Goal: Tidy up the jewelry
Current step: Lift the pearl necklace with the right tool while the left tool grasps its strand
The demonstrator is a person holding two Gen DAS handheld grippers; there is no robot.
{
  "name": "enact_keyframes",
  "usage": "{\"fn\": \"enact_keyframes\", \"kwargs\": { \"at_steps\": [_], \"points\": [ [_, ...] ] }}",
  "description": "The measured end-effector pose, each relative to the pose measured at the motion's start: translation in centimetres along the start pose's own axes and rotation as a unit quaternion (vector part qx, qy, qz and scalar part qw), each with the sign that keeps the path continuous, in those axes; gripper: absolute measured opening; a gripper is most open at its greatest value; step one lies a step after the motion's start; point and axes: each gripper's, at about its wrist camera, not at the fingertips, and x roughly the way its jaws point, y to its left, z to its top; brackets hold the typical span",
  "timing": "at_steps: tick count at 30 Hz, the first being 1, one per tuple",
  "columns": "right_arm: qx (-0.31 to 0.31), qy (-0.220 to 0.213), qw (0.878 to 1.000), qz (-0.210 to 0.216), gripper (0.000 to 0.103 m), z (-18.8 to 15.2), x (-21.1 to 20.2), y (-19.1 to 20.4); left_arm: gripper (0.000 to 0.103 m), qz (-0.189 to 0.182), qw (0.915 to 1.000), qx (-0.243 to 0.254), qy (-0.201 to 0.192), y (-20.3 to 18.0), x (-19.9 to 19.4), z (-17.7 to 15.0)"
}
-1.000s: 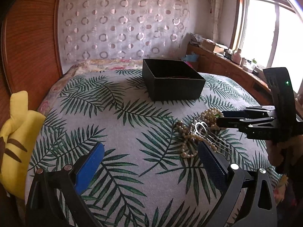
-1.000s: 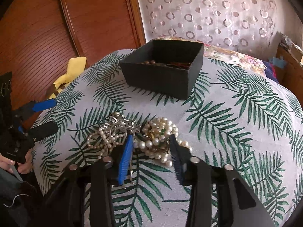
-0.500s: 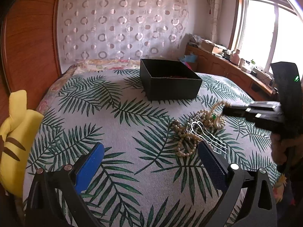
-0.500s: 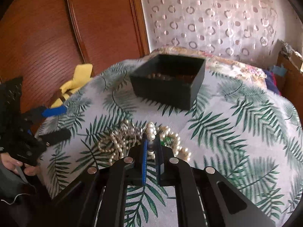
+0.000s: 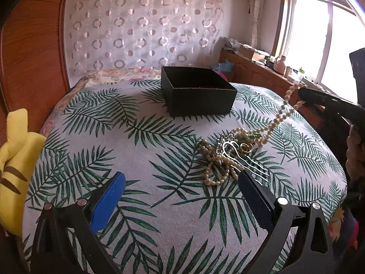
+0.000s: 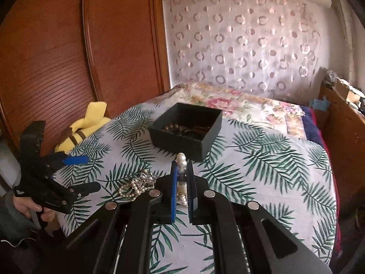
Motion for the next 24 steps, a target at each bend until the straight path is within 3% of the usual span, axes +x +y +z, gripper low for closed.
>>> {"fn": "enact_keyframes", "kwargs": {
  "at_steps": [7, 13, 18, 24],
  "points": [
    [0.027, -0.023, 0.999, -0.014, 0.008, -0.7, -2.1, -1.6, 0.095, -0.002, 0.9999, 0.008, 0.008, -0.7, 0.4, 0.0],
    [0.048, 0.002, 0.999, -0.023, 0.008, -2.7, -1.1, -3.2, 0.093, -0.014, 0.9996, 0.02, 0.013, -1.3, 0.8, 0.0],
    [0.065, 0.018, 0.997, -0.025, 0.008, -4.4, 0.1, -3.8, 0.057, -0.033, 0.9986, 0.026, 0.033, -1.7, 1.7, 0.6],
    [0.071, 0.017, 0.997, -0.024, 0.008, -4.7, -0.1, -4.2, 0.029, -0.036, 0.9961, 0.046, 0.067, -2.4, 3.6, 1.0]
  ]
}}
